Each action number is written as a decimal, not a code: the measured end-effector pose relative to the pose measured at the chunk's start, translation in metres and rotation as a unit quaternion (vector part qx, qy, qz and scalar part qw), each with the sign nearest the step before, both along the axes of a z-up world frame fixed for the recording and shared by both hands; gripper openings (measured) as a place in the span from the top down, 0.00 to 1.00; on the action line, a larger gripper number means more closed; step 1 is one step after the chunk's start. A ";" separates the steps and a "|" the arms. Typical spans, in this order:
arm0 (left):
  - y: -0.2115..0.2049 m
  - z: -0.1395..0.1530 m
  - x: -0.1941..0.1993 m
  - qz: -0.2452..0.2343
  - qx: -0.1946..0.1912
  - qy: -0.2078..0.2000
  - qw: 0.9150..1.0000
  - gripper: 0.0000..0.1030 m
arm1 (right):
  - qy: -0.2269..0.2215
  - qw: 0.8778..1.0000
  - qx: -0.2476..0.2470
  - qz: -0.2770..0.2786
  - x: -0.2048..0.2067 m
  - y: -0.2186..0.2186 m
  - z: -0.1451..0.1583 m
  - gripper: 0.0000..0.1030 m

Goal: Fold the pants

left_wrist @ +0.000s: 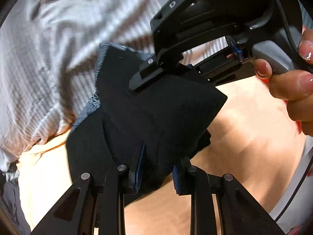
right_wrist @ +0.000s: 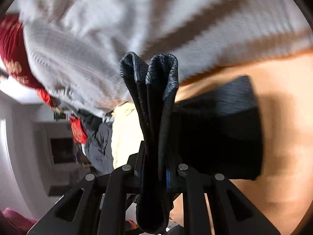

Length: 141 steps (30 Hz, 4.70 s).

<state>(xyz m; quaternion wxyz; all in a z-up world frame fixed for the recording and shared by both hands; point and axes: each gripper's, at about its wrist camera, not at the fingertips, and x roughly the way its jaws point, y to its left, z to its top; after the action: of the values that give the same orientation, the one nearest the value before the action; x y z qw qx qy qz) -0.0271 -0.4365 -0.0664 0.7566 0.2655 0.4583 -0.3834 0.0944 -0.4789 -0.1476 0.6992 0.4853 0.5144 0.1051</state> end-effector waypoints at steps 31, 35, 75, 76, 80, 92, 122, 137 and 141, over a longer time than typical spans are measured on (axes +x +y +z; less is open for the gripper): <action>0.083 -0.019 0.095 0.230 0.042 0.074 0.970 0.36 | 0.069 0.983 -0.158 -0.057 -0.071 -0.034 -0.009 0.81; 0.085 -0.046 0.100 0.241 0.058 0.112 0.962 0.36 | 0.067 0.974 -0.214 0.028 -0.051 0.013 -0.007 0.81; 0.087 -0.068 0.093 0.233 0.052 0.132 0.962 0.31 | 0.093 0.947 -0.308 0.002 -0.049 0.042 0.000 0.55; 0.087 -0.068 0.093 0.233 0.052 0.132 0.962 0.31 | 0.090 0.948 -0.306 0.005 -0.046 0.044 -0.001 0.55; 0.087 -0.069 0.094 0.233 0.051 0.133 0.962 0.31 | 0.098 0.947 -0.304 0.016 -0.040 0.047 -0.013 0.55; 0.088 -0.074 0.095 0.233 0.048 0.139 0.961 0.31 | 0.118 0.952 -0.283 0.005 -0.053 0.036 -0.042 0.45; 0.089 -0.053 0.188 0.310 0.026 0.125 0.942 0.31 | 0.036 0.976 -0.213 -0.019 0.048 -0.038 -0.025 0.56; 0.066 -0.075 0.175 0.276 0.058 0.124 0.951 0.31 | 0.088 0.965 -0.248 -0.002 0.039 -0.051 -0.040 0.86; 0.072 -0.080 0.174 0.281 0.050 0.132 0.949 0.21 | 0.087 0.960 -0.267 -0.015 0.026 -0.054 -0.020 0.86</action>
<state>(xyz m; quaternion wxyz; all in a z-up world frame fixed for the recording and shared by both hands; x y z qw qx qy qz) 0.1473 -0.3645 -0.1462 0.7523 0.1106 0.6286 -0.1636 0.1205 -0.5327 -0.1674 0.7573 0.2961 0.5753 -0.0887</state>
